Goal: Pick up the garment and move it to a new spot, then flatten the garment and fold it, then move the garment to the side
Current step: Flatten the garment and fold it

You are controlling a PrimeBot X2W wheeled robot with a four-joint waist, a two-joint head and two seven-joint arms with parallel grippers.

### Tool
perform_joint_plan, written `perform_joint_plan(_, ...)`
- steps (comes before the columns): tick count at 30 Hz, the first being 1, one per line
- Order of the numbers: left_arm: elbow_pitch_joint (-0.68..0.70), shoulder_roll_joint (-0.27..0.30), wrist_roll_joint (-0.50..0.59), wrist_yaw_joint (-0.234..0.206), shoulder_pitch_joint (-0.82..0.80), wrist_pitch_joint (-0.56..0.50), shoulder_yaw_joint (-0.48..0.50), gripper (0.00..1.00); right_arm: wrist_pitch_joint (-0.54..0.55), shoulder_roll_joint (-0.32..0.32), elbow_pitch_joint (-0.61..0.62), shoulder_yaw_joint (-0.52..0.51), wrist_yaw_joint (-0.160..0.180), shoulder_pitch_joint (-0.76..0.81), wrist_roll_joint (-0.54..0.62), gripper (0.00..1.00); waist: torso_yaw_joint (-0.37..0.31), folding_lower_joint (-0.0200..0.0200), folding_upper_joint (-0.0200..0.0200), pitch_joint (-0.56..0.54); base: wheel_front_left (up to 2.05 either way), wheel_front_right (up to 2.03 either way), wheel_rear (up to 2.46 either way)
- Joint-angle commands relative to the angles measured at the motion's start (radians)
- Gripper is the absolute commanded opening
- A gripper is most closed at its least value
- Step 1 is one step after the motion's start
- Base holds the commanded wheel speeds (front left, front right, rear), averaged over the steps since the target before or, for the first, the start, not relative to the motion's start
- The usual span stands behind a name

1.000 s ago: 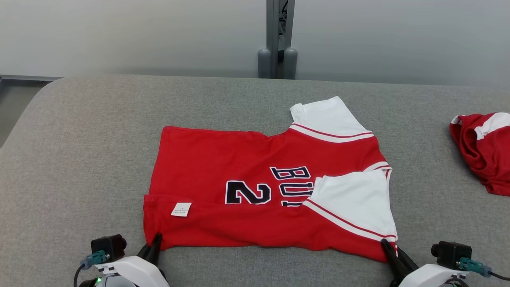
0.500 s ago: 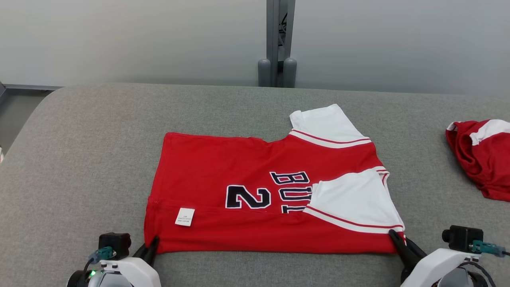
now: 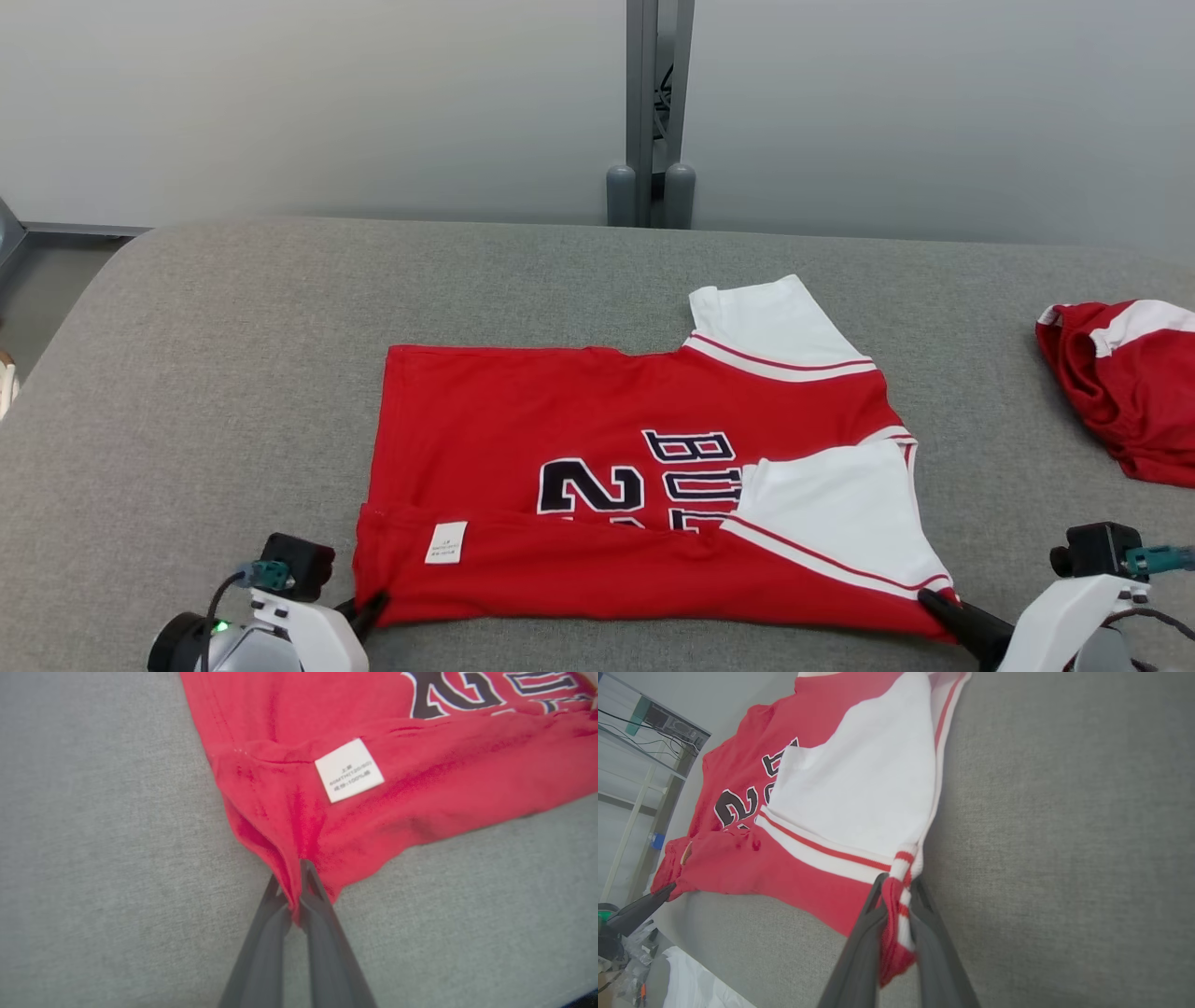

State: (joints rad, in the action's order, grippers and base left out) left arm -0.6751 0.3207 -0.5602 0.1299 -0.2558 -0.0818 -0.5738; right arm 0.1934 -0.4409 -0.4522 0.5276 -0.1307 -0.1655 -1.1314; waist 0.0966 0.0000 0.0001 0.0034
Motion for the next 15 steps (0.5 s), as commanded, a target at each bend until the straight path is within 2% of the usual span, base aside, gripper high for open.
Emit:
perform_joint_plan(1,0.052,0.055,-0.04,0.0,0.004,-0.039,-0.026,0.0,0.046,-0.033,0.025,-0.004,0.0,0.012,-0.029,0.0,0.001,0.0,-0.0001,-0.003,0.0,0.0,0.0)
perform_joint_plan(6,0.18,0.174,-0.112,0.0,0.007,-0.139,-0.09,0.0,0.174,-0.087,0.078,-0.029,0.0,0.043,-0.113,0.0,0.0,0.0,-0.0001,-0.008,0.0,0.0,0.0)
perform_joint_plan(7,0.18,0.174,-0.112,0.0,0.007,-0.139,-0.09,0.0,0.174,-0.087,0.078,-0.029,0.0,0.043,-0.113,0.0,0.0,0.0,-0.0001,-0.008,0.0,0.0,0.0)
perform_joint_plan(15,0.344,0.32,-0.229,0.0,0.026,-0.329,-0.166,0.0,0.405,-0.163,0.138,-0.044,0.0,0.135,-0.191,0.0,0.005,0.0,-0.0001,-0.014,0.0,0.0,0.0)
